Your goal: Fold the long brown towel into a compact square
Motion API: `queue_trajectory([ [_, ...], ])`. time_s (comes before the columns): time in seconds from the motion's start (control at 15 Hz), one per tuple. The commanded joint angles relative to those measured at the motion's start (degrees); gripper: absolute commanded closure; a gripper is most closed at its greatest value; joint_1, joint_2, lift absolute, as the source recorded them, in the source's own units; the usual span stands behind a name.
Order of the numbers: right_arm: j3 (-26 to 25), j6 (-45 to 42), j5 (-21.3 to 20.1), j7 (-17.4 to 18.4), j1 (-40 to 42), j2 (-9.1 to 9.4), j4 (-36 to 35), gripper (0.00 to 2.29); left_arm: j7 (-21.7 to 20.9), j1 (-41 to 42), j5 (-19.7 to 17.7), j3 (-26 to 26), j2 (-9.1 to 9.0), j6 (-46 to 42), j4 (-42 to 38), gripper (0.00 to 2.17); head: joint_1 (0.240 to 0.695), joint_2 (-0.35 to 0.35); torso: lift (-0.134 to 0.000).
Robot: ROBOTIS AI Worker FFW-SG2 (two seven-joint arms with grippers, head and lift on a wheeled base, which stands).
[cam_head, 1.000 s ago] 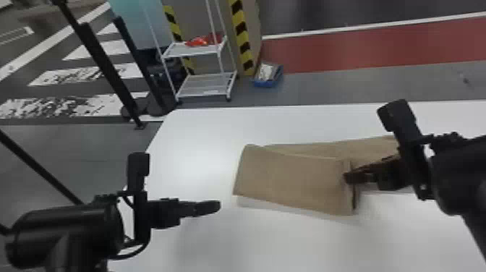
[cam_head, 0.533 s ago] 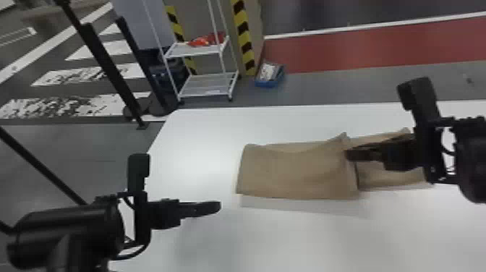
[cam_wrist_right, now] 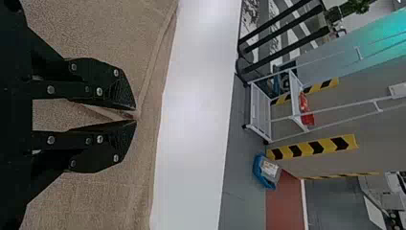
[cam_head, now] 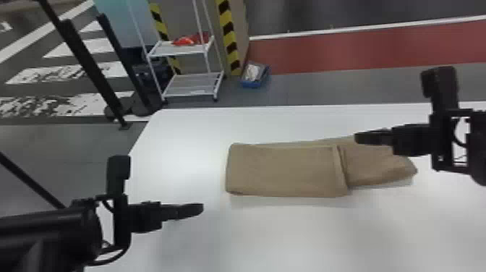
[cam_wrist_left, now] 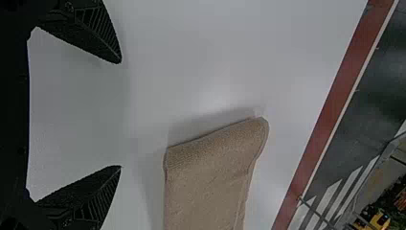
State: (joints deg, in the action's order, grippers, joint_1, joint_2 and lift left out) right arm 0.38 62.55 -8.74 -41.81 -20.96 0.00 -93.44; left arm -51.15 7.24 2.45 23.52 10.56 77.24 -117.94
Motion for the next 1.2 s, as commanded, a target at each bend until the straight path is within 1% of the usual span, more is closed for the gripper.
queue_trajectory([
  [0.0, -1.1, 4.4, -0.7, -0.3, -0.6, 0.05, -1.6, 0.92, 0.0, 0.1, -0.3, 0.1, 0.43, -0.1, 0.2, 0.1, 0.695, 0.233, -0.125],
  [0.2, 3.3, 2.3, -1.9, -0.2, 0.7, 0.05, 1.8, 0.44, 0.0, 0.1, -0.4, -0.1, 0.43, 0.1, 0.0, 0.1, 0.695, 0.228, -0.125],
  [0.27, 4.6, 2.1, -2.4, -0.1, 0.7, 0.05, 2.6, 0.33, -0.1, 0.4, -0.4, 0.1, 0.43, 0.1, -0.1, 0.1, 0.695, 0.235, -0.125],
  [0.53, 8.0, -0.4, -3.3, 0.2, 0.4, 0.05, 5.6, 0.33, -0.1, 0.9, -0.5, 0.5, 0.43, 0.1, -0.3, 0.1, 0.695, 0.27, -0.125],
  [0.8, 10.2, -3.9, -3.7, 1.0, 0.0, 0.05, 8.7, 0.34, -0.2, 1.0, -0.5, 0.4, 0.43, -0.1, -0.3, 0.1, 0.695, 0.286, -0.125],
  [0.93, 10.6, -5.3, -3.7, 1.1, 0.0, 0.05, 9.4, 0.44, -0.3, 1.2, -0.6, 0.6, 0.51, -0.1, -0.1, 0.1, 0.695, 0.291, -0.125],
  [1.07, 10.8, -6.0, -3.8, 1.1, -0.2, 0.05, 9.9, 0.48, -0.4, 1.2, -0.6, 0.6, 0.51, -0.1, -0.1, 0.1, 0.695, 0.297, -0.125],
  [1.13, 10.8, -6.2, -4.0, 1.1, -0.3, 0.05, 10.0, 0.57, -0.4, 1.2, -0.6, 0.6, 0.51, -0.1, 0.0, 0.1, 0.695, 0.299, -0.125],
])
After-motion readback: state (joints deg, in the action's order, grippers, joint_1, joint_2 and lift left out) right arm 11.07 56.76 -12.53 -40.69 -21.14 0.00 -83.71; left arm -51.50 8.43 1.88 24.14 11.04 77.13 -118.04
